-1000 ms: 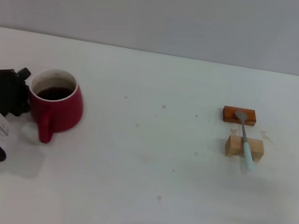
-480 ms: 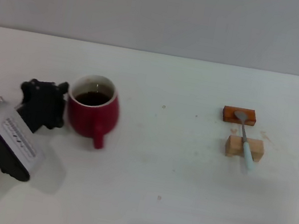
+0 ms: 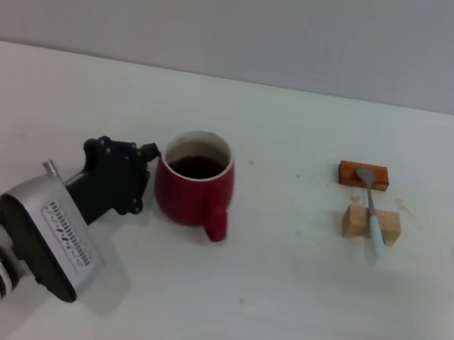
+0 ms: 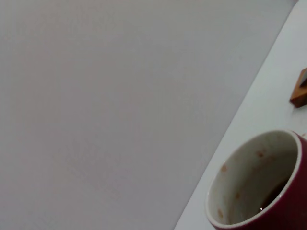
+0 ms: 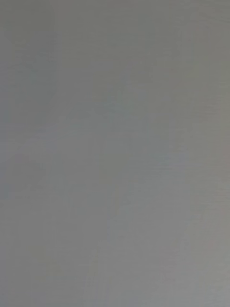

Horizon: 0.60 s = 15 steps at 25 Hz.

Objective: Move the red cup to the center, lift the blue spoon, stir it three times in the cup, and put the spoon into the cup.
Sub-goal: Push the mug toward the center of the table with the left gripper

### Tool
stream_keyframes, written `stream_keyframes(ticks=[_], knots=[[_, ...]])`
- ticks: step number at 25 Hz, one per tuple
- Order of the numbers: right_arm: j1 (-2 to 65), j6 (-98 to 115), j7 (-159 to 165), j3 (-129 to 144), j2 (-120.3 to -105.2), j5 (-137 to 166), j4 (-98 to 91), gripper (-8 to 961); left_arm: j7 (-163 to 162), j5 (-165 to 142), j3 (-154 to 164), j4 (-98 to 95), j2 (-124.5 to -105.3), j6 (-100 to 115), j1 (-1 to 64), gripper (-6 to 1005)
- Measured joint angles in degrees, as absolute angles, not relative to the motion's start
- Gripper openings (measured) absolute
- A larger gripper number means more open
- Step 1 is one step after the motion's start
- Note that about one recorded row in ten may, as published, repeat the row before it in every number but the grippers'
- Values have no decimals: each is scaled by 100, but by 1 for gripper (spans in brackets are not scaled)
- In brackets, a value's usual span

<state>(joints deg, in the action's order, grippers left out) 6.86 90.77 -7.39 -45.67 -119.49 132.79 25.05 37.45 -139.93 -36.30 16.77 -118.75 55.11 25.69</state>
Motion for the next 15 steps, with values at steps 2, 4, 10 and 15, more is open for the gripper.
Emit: stream_keyframes(ticks=[2,4,10,15], knots=[[685,9079,-740,-4563,-11950,13278,2505,784,3735,-13991,-3527,1735,-11874,5511,2568,50],[686,9080,-741,-4562,-11952,13276,2505,784,3735,-13991,-3527,1735,-11874,5511,2568,52],[686,9080,-743,-4551,-11953,13272,2505,785,3704,-13992,-3340,1892,-11877,5505,2581,58],[680,9080,-745,-4544,-11953,13271,2497,785,3681,-13991,-3313,1930,-11881,5486,2589,64]])
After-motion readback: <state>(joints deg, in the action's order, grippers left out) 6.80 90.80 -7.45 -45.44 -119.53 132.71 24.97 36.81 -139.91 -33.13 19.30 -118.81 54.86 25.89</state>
